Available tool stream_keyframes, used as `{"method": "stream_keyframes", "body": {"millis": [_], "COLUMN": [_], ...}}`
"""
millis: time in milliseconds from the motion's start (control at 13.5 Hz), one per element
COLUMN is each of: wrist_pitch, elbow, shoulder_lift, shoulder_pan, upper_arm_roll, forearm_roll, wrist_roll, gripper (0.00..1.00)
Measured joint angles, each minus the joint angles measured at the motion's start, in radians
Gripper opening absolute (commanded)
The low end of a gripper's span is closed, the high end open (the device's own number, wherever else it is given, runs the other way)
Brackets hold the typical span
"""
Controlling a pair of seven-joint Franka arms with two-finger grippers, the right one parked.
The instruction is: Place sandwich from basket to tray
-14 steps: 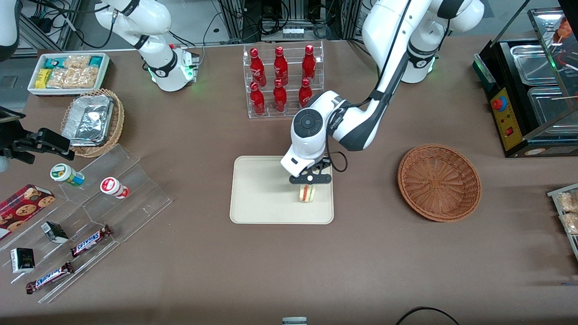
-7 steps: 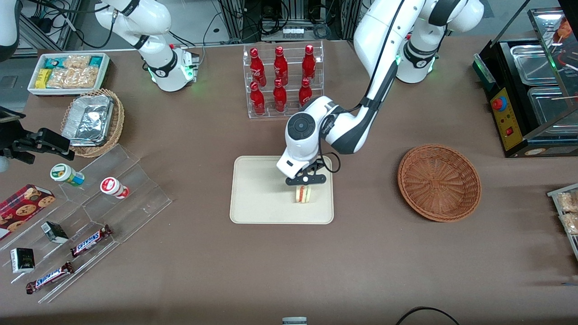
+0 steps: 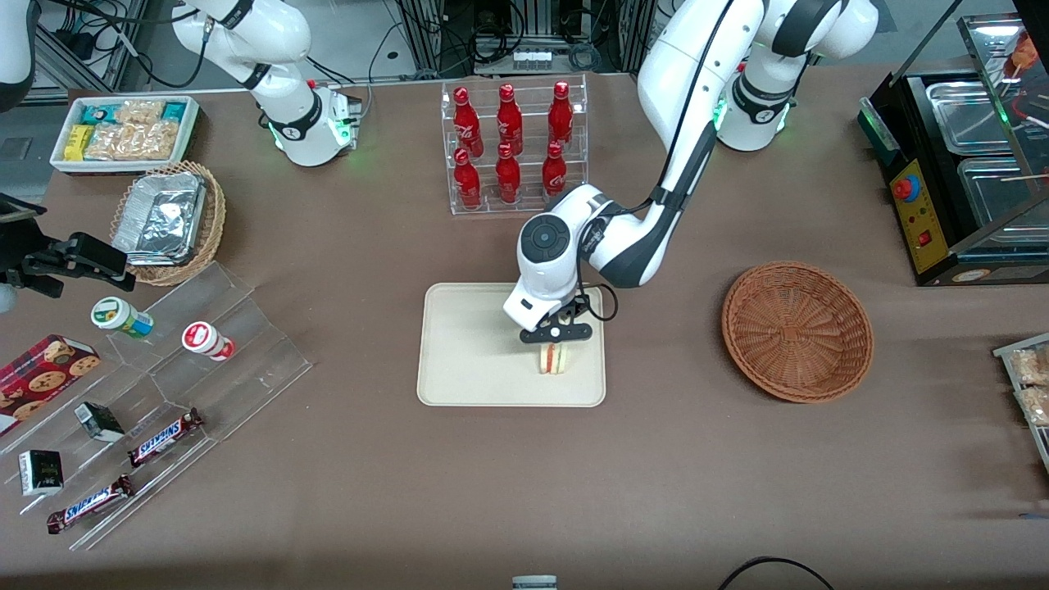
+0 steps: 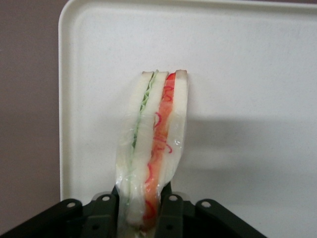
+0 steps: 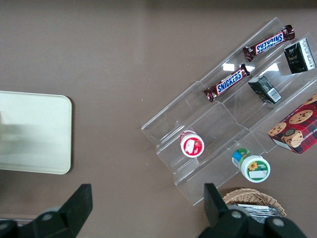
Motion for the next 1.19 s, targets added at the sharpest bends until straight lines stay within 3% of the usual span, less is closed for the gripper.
{"method": "stream_keyframes", "body": {"millis": [370, 741, 1185], "wrist_pitch": [-0.192, -0.544, -0.752], "elbow": [0.1, 0.11, 0.02], "shoulder_lift": [-0.091, -0.365, -0.69], "shoulder_pan": [0.01, 0.055, 0.19], "upper_arm_roll": [0.014, 0.02, 0.025], "forearm_roll": [0.001, 0.004, -0.011], "wrist_roll": [0.0, 0.112, 0.341], "gripper": [1.0, 1.0, 1.0]}}
